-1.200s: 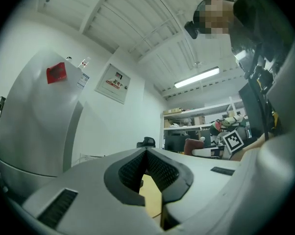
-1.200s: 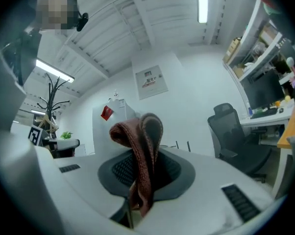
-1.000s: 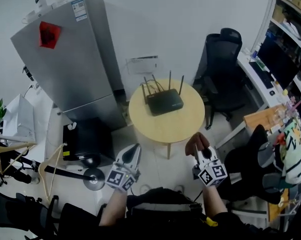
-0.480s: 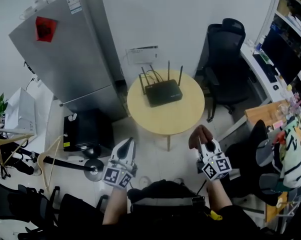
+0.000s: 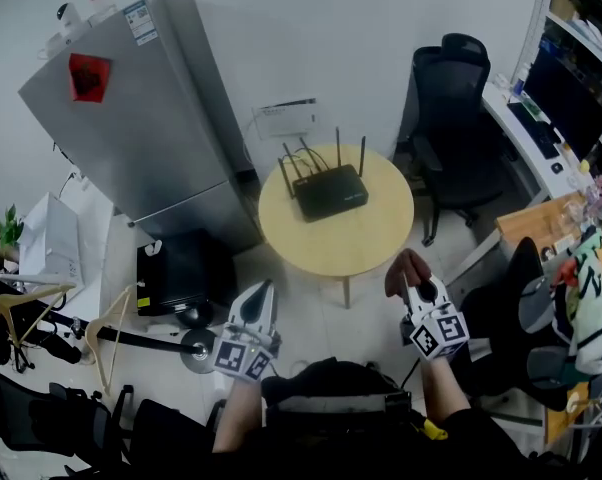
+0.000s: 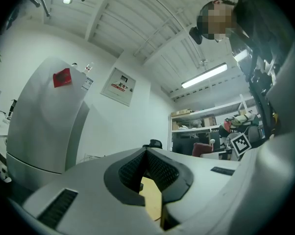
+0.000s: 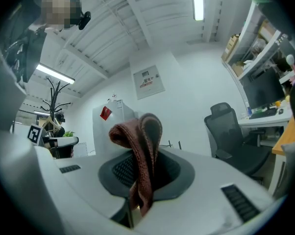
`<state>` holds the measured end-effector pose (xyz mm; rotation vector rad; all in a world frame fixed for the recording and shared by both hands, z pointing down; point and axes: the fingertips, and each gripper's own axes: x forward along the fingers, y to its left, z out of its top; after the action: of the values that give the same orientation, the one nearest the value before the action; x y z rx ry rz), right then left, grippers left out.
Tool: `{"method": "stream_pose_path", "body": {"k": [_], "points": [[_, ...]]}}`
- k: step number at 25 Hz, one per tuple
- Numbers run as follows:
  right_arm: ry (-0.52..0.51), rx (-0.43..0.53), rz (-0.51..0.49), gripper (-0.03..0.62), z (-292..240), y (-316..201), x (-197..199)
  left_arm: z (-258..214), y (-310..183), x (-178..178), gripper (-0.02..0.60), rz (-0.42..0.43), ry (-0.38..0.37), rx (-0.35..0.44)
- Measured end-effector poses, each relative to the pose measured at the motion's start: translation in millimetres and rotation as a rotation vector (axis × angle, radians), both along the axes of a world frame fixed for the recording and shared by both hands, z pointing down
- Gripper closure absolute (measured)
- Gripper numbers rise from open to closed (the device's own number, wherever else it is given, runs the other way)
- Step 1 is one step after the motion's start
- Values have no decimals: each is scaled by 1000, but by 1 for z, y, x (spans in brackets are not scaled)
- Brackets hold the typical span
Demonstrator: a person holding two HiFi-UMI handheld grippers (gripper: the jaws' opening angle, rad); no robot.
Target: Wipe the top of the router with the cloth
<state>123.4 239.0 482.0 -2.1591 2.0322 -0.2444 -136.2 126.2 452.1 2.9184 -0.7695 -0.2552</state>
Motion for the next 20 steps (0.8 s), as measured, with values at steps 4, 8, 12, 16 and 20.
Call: {"method": "stream_pose_path", "body": {"k": [4, 8, 12, 16, 20], "points": [[7, -1, 12, 540, 1, -4, 2, 2, 3, 7, 584, 15, -3, 1], [7, -4, 16, 540, 3, 1, 1, 11, 8, 13, 584, 42, -16, -15], [26, -10, 16, 540, 4, 1, 4, 13, 8, 18, 584, 40, -9, -14], [19, -21, 33, 540, 4, 2, 6, 17, 9, 17, 584, 41, -12, -25], [19, -29, 29, 540, 5, -2, 3, 19, 6, 9, 584, 27, -8, -34]]}}
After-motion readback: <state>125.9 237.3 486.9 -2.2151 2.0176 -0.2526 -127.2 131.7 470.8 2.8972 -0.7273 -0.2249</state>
